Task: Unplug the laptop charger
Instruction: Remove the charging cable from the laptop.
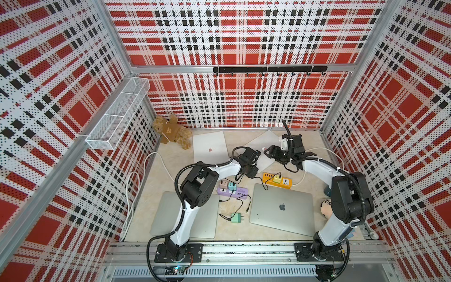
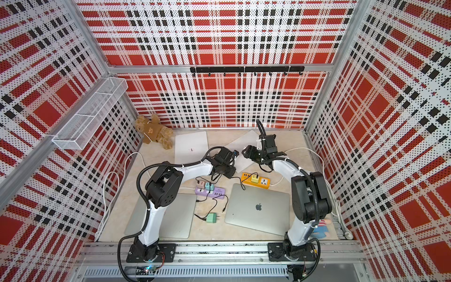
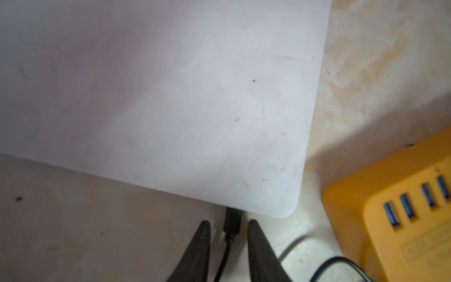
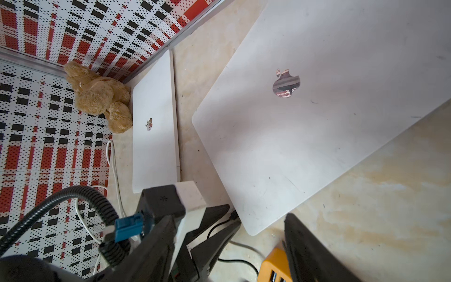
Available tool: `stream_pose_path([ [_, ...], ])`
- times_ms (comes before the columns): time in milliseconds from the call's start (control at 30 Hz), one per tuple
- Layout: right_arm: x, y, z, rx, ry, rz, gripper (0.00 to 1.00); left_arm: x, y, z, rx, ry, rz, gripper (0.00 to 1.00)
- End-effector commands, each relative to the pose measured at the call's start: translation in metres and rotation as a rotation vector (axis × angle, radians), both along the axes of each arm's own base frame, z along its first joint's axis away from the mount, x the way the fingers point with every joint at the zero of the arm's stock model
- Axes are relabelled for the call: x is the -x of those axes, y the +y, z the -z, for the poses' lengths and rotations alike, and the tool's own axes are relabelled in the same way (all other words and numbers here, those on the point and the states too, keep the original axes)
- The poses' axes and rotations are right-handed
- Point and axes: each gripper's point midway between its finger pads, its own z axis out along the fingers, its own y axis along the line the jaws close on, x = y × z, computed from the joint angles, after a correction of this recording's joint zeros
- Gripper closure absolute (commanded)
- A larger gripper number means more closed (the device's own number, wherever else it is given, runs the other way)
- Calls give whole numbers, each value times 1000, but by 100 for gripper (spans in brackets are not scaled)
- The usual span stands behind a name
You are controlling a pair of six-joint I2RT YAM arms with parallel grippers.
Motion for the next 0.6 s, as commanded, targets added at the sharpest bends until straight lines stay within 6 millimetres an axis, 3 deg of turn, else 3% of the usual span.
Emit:
stream_pose_path([
  [0,-11,0,-2,-16,-18,1,27,-2,-2,3,-12,0,29,70],
  [267,-14,-2,2,-30,-13,5,28,-2,-7,12,0,23,41,74],
  [567,-16,-3,14,-117,14,10,30,-3,-3,12,19,32,17,84],
])
